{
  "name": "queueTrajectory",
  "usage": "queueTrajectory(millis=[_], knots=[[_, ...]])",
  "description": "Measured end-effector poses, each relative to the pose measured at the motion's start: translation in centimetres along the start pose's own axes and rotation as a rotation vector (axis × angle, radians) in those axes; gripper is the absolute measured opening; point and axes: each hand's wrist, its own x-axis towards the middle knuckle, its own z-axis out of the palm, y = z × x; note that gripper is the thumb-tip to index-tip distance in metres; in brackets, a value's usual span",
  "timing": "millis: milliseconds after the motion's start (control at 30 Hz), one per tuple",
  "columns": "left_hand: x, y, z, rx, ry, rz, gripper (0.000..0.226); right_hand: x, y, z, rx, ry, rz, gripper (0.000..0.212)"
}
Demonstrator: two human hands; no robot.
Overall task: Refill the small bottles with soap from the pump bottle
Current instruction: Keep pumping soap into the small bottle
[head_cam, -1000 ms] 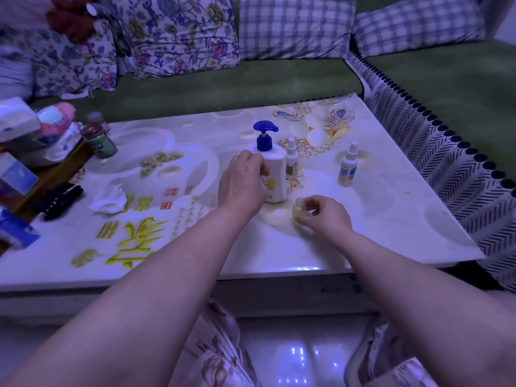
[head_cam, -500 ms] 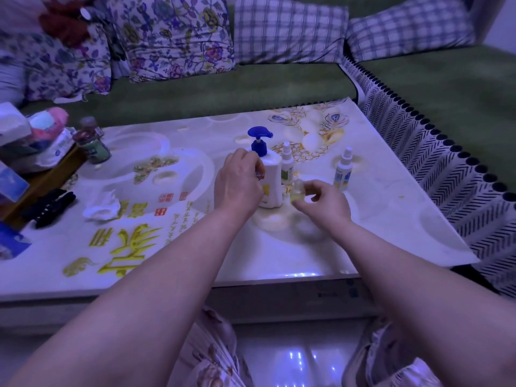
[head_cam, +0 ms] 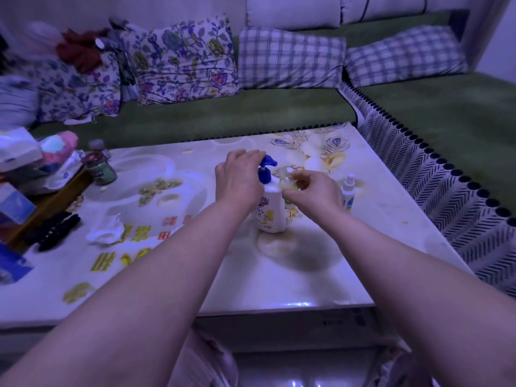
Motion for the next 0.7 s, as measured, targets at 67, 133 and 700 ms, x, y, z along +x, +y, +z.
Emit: queueTrajectory(millis=[67,133,700], knots=[[0.0,0.2,-0.3,-0.024,-0.003,-0.007,0.052,0.1,-0.3,0.0,0.002,-0.002,-0.004,0.044],[0.0,0.1,-0.4,-0.039,-0.003,-0.007,0.053,0.1,-0.6,0.1,0.007,-0.001,-0.004,0.043],[0.6,0.2,-0.6,0.081,-0.014,0.016,0.048,0.1,-1.2,0.1,-0.005,0.011,0.01,0.044]])
